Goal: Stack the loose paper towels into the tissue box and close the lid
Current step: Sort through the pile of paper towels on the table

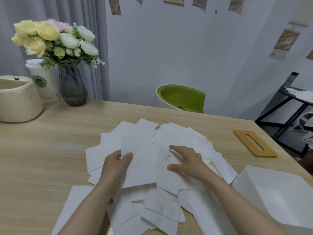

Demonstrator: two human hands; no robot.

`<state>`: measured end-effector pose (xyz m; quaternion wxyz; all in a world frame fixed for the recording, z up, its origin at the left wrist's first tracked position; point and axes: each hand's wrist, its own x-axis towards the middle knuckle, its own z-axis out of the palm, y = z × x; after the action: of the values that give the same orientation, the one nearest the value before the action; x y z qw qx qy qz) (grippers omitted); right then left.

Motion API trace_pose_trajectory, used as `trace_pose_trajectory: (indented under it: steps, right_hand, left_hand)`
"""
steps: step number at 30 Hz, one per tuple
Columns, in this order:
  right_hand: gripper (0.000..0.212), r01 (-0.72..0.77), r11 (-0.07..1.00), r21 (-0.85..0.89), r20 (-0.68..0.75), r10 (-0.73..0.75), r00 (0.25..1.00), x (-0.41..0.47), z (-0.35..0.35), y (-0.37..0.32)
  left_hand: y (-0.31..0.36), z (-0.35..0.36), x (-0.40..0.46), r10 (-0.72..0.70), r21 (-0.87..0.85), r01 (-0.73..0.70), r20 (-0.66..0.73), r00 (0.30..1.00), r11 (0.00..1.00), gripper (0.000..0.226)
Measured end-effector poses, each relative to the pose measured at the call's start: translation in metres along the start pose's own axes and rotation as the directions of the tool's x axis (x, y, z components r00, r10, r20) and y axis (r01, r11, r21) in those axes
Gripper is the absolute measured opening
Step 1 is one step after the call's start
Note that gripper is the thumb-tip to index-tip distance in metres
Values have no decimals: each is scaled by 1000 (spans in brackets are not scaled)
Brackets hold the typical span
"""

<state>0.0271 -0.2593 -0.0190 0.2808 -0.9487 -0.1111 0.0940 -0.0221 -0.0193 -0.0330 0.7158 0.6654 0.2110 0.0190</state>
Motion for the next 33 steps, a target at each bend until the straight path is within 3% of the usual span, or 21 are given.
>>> trace_pose_trajectory:
  steps: [5,14,19,22,25,28,33]
  right_hand:
    - [63,23,999,-33,-166,-29,986,12,14,-3]
    - [25,-123,990,63,-204,133,970,27,26,-32]
    - [22,-1,1000,1,-324,1,946,30,32,-43]
    - [9,83,986,144,-380,-23,925,29,29,-45]
    - [25,79,928,365,-328,48,943,23,21,-38]
    - [12,79,881,467,-275,60,960,12,5,-24]
    - [22,-42,856,515,-82,98,992,-8,-29,-2]
  left_hand:
    - [-3,4,1,-70,-52,73,50,996,996,12]
    - [-2,11,-18,-92,-91,93,23,996,991,20]
    - [-3,11,-22,-100,-80,102,24,995,992,21]
    - [-3,11,-22,-103,-78,104,8,995,992,21]
    - [-2,8,-21,-89,-75,87,-19,996,993,18]
    - [1,2,-18,-56,-74,53,-40,998,996,16]
    - [8,-3,-12,-33,-84,28,-66,997,996,18]
